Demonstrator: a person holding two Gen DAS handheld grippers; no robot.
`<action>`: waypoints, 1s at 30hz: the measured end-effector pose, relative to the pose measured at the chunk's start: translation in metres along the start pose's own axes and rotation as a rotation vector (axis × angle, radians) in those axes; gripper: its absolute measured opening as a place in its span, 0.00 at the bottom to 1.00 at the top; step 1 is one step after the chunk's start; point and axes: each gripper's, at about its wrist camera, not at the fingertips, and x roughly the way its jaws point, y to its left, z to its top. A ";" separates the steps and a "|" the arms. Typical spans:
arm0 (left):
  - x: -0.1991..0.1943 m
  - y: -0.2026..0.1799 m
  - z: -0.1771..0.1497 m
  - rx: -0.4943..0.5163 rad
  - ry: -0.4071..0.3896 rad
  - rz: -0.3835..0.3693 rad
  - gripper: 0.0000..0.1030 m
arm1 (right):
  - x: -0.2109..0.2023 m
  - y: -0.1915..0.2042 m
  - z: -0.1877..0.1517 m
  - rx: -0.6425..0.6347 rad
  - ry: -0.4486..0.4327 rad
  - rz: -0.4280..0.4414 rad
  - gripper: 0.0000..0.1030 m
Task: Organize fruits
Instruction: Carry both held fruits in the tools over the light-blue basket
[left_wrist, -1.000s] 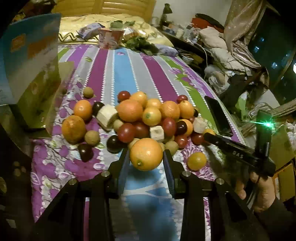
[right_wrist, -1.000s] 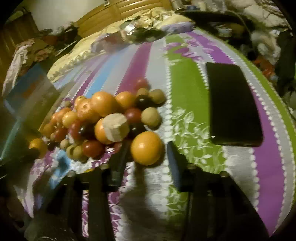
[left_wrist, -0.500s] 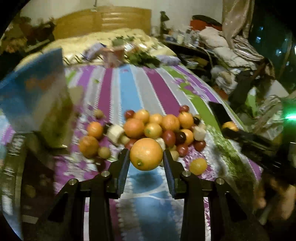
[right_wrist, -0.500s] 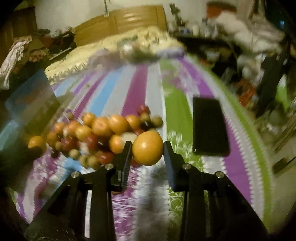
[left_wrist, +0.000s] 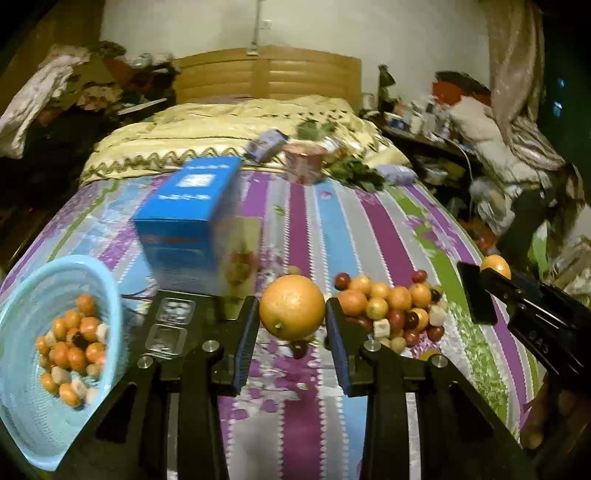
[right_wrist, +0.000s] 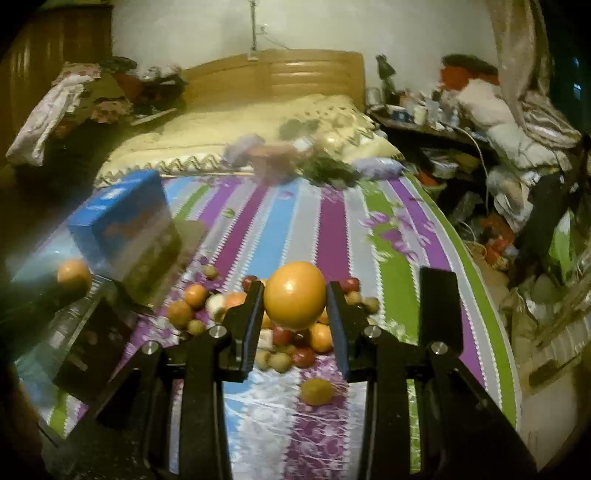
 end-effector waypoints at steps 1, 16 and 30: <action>-0.005 0.006 0.001 -0.006 -0.007 0.008 0.36 | -0.002 0.005 0.002 -0.006 -0.004 0.006 0.33; -0.077 0.130 0.018 -0.159 -0.088 0.168 0.36 | -0.021 0.135 0.045 -0.148 -0.056 0.206 0.33; -0.112 0.270 -0.004 -0.342 -0.043 0.333 0.36 | -0.010 0.282 0.056 -0.332 0.035 0.423 0.33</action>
